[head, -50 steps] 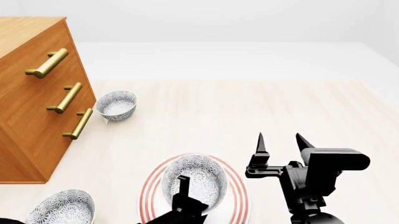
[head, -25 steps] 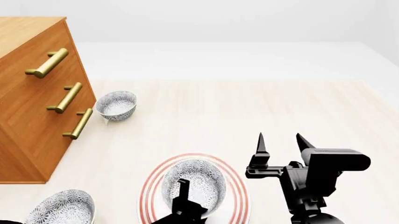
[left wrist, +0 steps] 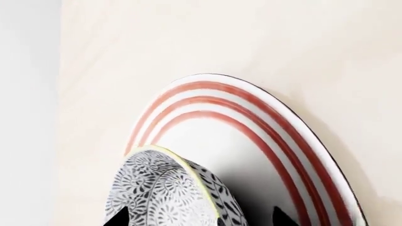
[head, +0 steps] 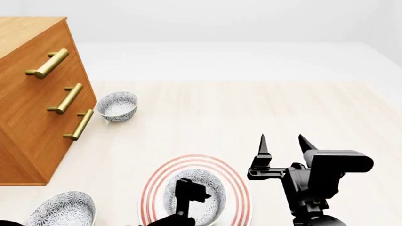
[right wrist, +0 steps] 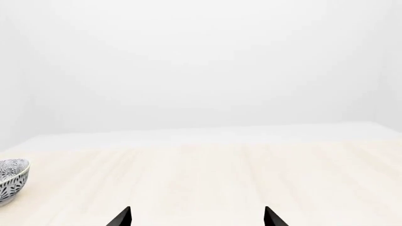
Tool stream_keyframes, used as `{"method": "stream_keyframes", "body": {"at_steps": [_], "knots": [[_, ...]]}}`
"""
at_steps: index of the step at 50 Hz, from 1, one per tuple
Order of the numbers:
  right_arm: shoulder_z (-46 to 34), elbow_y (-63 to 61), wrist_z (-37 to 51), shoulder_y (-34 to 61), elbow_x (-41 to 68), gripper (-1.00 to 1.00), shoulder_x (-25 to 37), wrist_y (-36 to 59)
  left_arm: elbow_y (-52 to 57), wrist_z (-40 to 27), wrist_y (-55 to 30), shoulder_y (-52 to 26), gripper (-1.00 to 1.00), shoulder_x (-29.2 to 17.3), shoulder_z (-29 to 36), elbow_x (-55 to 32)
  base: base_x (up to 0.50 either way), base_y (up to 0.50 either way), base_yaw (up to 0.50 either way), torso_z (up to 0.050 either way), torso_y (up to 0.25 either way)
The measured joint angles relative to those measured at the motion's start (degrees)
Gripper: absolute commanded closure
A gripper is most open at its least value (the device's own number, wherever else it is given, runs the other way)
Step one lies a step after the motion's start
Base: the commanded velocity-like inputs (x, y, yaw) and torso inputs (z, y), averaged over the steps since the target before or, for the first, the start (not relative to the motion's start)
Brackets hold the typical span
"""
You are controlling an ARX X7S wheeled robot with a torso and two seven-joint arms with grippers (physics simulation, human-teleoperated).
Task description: Put the bowl in the middle on the plate.
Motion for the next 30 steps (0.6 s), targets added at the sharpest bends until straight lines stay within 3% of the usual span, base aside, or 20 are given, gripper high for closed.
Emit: {"method": "stream_keyframes", "body": {"at_steps": [5, 16, 30], "knots": [[-0.09, -0.05, 0.11, 0.00, 0.07, -1.00, 0.09, -0.03, 4.68, 3.76, -3.05, -0.27, -1.00, -0.63, -6.75, -6.46, 0.00, 0.00, 0.00, 0.000, 0.000], [-0.34, -0.26, 0.37, 0.13, 0.23, -1.00, 0.31, 0.08, 12.04, 10.42, -13.71, -1.87, -1.00, 0.09, -29.27, -23.85, 0.00, 0.00, 0.00, 0.000, 0.000], [-0.50, -0.39, 0.61, 0.11, 0.48, -1.00, 0.59, -0.01, 10.96, 9.44, -21.57, -3.79, -1.00, 3.24, -57.93, -38.73, 0.00, 0.00, 0.00, 0.000, 0.000]]}}
